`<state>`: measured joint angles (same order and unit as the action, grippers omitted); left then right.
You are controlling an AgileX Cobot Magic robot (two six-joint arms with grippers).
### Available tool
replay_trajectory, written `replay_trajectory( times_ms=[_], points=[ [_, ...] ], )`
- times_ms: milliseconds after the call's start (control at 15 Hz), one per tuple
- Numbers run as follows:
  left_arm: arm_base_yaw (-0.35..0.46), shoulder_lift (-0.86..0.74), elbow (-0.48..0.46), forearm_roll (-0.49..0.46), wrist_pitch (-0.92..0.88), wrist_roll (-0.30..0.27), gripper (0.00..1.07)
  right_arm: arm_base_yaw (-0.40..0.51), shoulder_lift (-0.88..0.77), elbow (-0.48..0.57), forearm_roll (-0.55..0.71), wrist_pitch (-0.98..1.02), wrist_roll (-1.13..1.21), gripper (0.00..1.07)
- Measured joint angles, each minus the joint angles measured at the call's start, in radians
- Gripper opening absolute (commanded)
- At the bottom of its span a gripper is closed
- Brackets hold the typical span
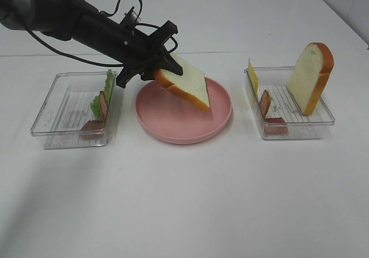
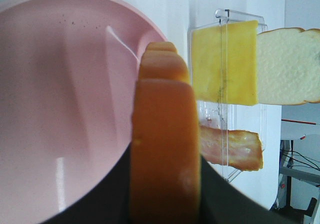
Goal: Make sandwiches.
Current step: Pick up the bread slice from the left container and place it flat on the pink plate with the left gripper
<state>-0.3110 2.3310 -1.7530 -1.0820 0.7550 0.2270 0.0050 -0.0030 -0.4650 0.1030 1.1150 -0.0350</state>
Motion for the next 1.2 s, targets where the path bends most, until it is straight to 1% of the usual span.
replay_trajectory(
  times_ms=[200, 400, 467, 533, 600, 667, 733, 867, 1000, 1067, 1133, 1200],
  points=[
    [0.000, 0.012, 0.000, -0.013, 0.016, 0.001, 0.11, 0.000, 0.000, 0.000, 0.000, 0.000, 0.000, 0.98],
    [0.000, 0.016, 0.000, -0.017, 0.021, 0.001, 0.25, 0.000, 0.000, 0.000, 0.000, 0.000, 0.000, 0.98],
    [0.000, 0.017, 0.000, -0.017, 0.021, 0.001, 0.27, 0.000, 0.000, 0.000, 0.000, 0.000, 0.000, 0.98],
    [0.000, 0.018, 0.000, -0.017, 0.021, 0.001, 0.43, 0.000, 0.000, 0.000, 0.000, 0.000, 0.000, 0.98],
    [0.000, 0.019, 0.000, -0.017, 0.021, 0.001, 0.52, 0.000, 0.000, 0.000, 0.000, 0.000, 0.000, 0.98],
    [0.000, 0.019, 0.000, -0.017, 0.021, 0.001, 0.55, 0.000, 0.000, 0.000, 0.000, 0.000, 0.000, 0.98],
    [0.000, 0.019, 0.000, -0.017, 0.021, 0.000, 0.60, 0.000, 0.000, 0.000, 0.000, 0.000, 0.000, 0.98],
    [0.000, 0.019, 0.000, -0.015, 0.021, -0.010, 0.65, 0.000, 0.000, 0.000, 0.000, 0.000, 0.000, 0.98],
    [0.000, 0.019, 0.000, 0.012, 0.027, -0.033, 0.69, 0.000, 0.000, 0.000, 0.000, 0.000, 0.000, 0.98],
    [0.000, 0.019, -0.001, 0.044, 0.039, -0.046, 0.75, 0.000, 0.000, 0.000, 0.000, 0.000, 0.000, 0.98],
    [0.000, 0.019, -0.009, 0.062, 0.051, -0.054, 0.76, 0.000, 0.000, 0.000, 0.000, 0.000, 0.000, 0.98],
    [-0.001, 0.024, -0.063, 0.167, 0.075, -0.121, 0.76, 0.000, 0.000, 0.000, 0.000, 0.000, 0.000, 0.98]
  ],
)
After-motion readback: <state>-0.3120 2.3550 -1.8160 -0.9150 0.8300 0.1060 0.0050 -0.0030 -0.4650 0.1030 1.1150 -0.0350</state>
